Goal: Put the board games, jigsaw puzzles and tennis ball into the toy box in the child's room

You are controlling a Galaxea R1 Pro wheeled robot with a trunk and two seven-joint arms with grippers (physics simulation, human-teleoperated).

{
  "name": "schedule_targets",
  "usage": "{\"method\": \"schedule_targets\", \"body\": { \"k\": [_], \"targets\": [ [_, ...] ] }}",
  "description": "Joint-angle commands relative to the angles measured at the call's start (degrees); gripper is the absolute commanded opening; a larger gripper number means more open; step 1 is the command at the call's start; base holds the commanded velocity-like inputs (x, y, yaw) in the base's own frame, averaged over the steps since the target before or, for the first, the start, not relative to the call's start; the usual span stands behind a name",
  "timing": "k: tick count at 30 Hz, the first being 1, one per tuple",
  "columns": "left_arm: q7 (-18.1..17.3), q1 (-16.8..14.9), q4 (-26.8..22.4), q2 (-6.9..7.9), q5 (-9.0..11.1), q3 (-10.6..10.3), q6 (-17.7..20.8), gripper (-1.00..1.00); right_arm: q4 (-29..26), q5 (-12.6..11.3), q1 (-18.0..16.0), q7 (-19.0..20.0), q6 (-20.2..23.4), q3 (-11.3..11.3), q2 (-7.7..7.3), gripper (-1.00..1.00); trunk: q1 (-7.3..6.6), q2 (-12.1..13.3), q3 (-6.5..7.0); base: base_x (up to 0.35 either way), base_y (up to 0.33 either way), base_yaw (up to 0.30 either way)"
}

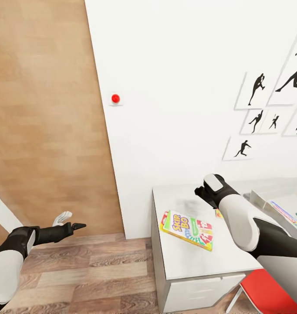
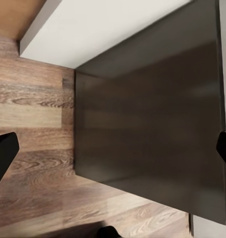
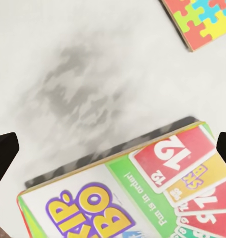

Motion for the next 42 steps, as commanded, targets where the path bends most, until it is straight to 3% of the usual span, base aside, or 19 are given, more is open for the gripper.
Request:
{"method": "schedule_targets", "body": {
  "k": [1,18,42],
  "targets": [
    [-0.4,-0.1,0.0,-0.04,-0.5,0.5,0.4,1.0,-0.1,-0.4,0.0,-0.4,0.2,0.1,-0.01,1.0,0.03,-0.1,-0.22,0.004,0.0,0.0],
    [-0.4,-0.1,0.0,-0.04,-0.5,0.5,0.4,1.0,0.0,-0.4,0.0,-0.5,-0.2,0.1,-0.18,1.0,0.03,-0.1,-1.81,0.0,0.0,0.0],
    [-0.7,-0.1,0.0,-0.13,-0.5,0.6,0.3,1.0,0.0,-0.4,-0.1,-0.7,-0.2,0.0,-2.13,1.0,0.03,-0.1,-4.07,0.0,0.0,0.0]
  ]
}}
